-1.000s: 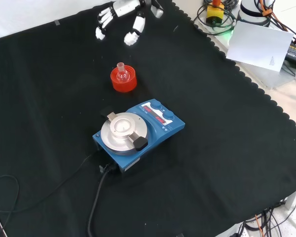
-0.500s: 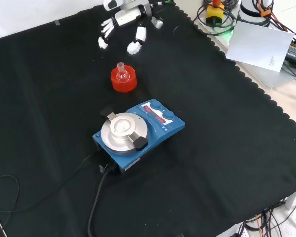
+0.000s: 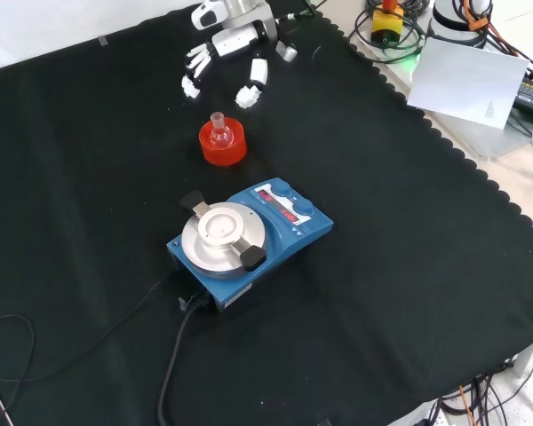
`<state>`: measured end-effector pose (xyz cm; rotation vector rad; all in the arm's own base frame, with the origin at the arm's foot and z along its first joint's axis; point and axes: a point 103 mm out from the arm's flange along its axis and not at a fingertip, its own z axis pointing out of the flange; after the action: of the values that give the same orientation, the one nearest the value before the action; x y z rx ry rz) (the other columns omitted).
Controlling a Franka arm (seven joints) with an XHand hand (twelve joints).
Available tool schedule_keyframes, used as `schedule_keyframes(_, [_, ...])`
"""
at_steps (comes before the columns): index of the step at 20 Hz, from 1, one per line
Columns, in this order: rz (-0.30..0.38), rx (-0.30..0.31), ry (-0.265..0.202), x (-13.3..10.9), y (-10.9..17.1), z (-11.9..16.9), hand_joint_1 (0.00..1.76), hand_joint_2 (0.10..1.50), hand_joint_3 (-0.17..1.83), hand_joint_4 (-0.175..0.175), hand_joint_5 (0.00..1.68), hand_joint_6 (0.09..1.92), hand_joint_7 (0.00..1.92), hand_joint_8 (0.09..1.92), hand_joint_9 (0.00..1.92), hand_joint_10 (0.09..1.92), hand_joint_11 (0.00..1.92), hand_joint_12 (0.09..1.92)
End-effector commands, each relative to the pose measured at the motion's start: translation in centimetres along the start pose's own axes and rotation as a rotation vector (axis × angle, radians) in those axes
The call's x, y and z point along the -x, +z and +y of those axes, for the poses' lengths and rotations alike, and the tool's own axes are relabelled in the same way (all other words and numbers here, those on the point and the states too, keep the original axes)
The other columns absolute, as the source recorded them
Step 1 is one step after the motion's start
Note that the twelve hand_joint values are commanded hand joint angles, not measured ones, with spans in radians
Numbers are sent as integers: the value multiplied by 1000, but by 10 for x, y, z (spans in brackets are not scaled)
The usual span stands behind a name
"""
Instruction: Pick up the round-bottom flask.
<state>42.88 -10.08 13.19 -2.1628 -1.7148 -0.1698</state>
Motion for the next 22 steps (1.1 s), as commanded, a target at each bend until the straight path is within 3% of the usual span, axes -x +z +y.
schedule_keyframes(1, [23, 15, -10, 3, 12, 5, 857, 520, 716, -29, 542, 87, 178, 643, 330, 727, 0, 1294])
schedule_keyframes(8, [42, 32, -18, 2, 21, 14, 781, 560, 554, -33, 579, 87, 192, 640, 344, 707, 0, 1295])
schedule_keyframes(12, [46, 60, -21, 3, 23, 18, 790, 571, 530, -36, 593, 87, 202, 639, 356, 705, 0, 1316])
schedule_keyframes(22, [50, 52, -31, -1, 33, 25, 847, 587, 527, -42, 618, 95, 214, 639, 374, 703, 0, 1339])
